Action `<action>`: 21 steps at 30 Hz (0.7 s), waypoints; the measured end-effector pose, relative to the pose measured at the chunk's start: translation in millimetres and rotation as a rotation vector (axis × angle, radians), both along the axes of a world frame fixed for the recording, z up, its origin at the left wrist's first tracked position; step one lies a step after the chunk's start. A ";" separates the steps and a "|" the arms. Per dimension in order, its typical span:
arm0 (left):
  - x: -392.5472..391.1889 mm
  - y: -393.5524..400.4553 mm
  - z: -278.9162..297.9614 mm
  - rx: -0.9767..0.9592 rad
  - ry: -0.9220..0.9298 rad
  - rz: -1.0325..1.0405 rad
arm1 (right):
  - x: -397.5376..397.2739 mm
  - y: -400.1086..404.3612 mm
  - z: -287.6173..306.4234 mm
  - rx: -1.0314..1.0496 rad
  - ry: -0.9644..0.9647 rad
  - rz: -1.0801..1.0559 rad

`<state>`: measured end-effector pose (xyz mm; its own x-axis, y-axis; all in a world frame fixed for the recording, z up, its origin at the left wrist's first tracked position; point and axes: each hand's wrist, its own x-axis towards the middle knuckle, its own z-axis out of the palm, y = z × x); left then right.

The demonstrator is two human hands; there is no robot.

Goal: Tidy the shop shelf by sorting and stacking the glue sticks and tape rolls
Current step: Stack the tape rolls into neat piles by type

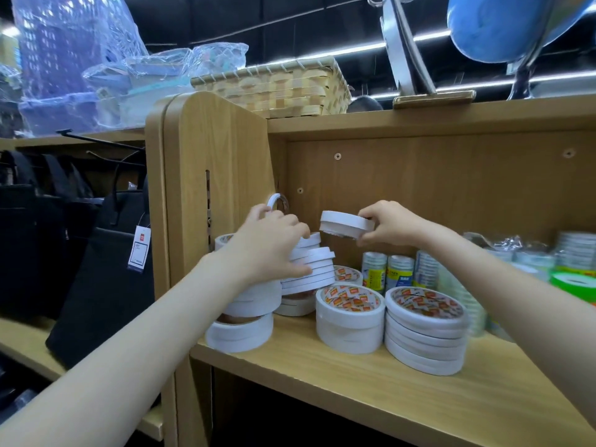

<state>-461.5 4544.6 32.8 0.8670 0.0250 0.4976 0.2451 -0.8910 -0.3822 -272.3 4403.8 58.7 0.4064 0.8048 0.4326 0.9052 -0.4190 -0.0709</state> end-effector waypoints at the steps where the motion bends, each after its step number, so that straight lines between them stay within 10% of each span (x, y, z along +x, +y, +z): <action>1: 6.0 -4.8 1.1 0.052 0.069 0.039 | -3.1 -0.5 -2.9 0.010 0.045 0.014; 9: 28.3 -17.2 -13.6 0.199 0.208 0.184 | 0.5 -5.8 -22.4 -0.023 0.155 0.026; 21: 28.8 -11.5 -18.1 0.195 -0.235 -0.133 | 1.9 -26.1 -11.3 0.107 0.202 0.016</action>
